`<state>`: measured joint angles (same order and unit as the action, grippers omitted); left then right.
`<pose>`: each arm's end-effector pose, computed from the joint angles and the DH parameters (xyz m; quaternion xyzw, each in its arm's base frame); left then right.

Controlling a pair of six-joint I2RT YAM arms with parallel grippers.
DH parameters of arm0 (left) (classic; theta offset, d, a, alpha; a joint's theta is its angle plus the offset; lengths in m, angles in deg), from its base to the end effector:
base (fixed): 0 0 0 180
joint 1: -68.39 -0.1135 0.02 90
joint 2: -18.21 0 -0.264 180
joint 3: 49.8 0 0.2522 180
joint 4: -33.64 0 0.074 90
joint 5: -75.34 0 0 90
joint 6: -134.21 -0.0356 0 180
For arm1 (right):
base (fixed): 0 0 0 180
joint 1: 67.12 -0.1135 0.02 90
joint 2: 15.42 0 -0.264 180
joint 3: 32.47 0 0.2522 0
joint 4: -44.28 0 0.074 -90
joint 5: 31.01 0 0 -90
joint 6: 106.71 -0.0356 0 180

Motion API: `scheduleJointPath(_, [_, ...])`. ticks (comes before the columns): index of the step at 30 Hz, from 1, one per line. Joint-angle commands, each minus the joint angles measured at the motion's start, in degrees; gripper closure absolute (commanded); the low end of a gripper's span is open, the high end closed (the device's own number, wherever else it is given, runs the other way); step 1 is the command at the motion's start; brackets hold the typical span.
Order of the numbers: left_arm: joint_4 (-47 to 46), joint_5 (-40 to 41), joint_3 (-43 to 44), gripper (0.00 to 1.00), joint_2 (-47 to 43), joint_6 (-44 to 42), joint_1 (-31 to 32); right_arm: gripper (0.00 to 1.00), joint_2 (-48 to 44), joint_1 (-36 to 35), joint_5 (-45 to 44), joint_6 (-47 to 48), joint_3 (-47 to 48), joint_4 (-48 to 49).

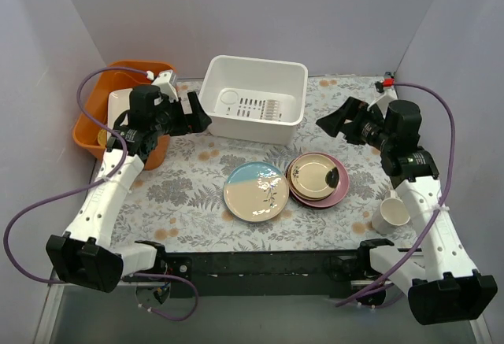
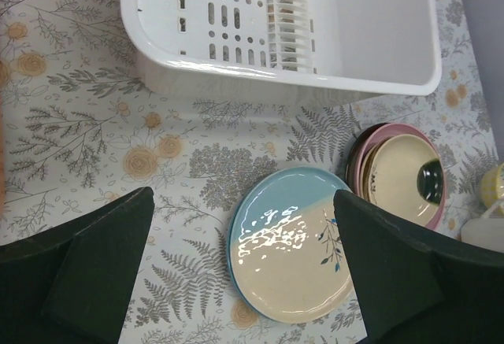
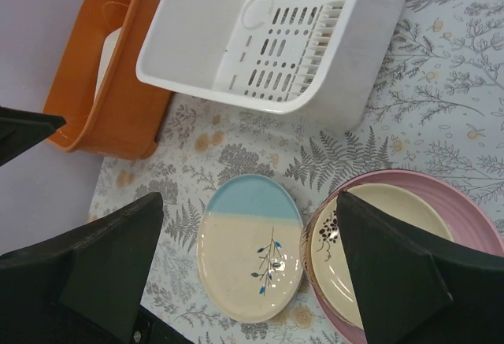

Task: Place the plates into the plastic bin on the countertop
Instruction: Pick up the plate at the center of the board.

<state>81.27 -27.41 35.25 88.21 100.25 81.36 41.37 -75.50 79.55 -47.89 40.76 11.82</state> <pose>0.2563 -0.0671 0.3685 -0.2703 0.8304 -0.3507 0.3383 0.2163 0.0445 0.3761 0.0501 0.7916 0.3345 0.5088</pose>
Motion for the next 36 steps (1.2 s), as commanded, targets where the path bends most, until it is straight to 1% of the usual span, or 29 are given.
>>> scheduleJointPath(1, [-1.61,-3.58,0.08,0.02,-5.13,2.33,0.12,0.02,-7.64,0.29,-0.17,-0.64,-2.05,3.74])
scheduleJointPath(4, [-1.96,-8.07,1.04,0.02,-5.05,3.47,0.12,0.02,-7.32,0.65,-0.60,-1.78,-2.95,1.75])
scheduleJointPath(6, [-1.79,-10.78,1.83,0.02,-4.87,3.30,0.12,0.02,-6.00,0.56,-0.78,-0.47,-1.03,-2.72])
scheduleJointPath(11, [-1.09,-12.03,2.89,0.02,-5.66,2.24,0.12,0.02,-5.47,0.56,-2.36,3.58,-0.22,-7.05])
scheduleJointPath(13, [-0.38,-12.55,3.33,0.02,-5.75,2.42,0.12,0.02,-5.38,0.65,-4.55,3.76,-0.49,-9.24])
scheduleJointPath(16, [-0.21,-13.79,3.95,0.02,-5.84,3.21,0.04,0.03,-4.07,0.65,-5.52,3.58,-0.49,-11.87])
scheduleJointPath(18, [-0.21,-14.49,3.77,0.02,-5.84,3.64,0.12,0.03,-2.66,0.73,-5.53,3.32,-0.22,-13.90])
scheduleJointPath(19, [-0.12,-14.49,3.86,0.02,-5.75,4.17,0.04,0.04,-1.35,0.82,-4.13,3.40,-0.22,-14.43])
scheduleJointPath(20, [-0.03,-14.58,3.69,0.02,-5.84,4.44,0.04,0.07,-0.73,0.82,-3.25,3.41,-0.75,-14.52])
scheduleJointPath(22, [-0.38,-15.54,3.25,0.02,-6.19,4.79,0.04,0.08,0.42,0.74,-2.37,3.14,-1.36,-14.70])
scheduleJointPath(24, [-0.73,-16.07,2.90,0.02,-6.71,5.23,0.12,0.08,0.51,0.82,-2.28,2.97,-2.07,-14.44])
scheduleJointPath(29, [-0.73,-16.25,2.45,0.02,-7.42,5.67,0.12,0.03,0.16,0.82,-3.77,3.23,-2.07,-15.14])
scheduleJointPath(33, [-0.73,-20.19,2.10,0.02,-6.98,5.67,0.04,0.02,0.16,1.26,-3.68,3.32,-3.73,-14.53])
scheduleJointPath(36, [-0.56,-21.52,2.28,0.02,-6.72,5.84,0.04,0.02,0.42,1.35,-3.24,3.14,-5.40,-13.91])
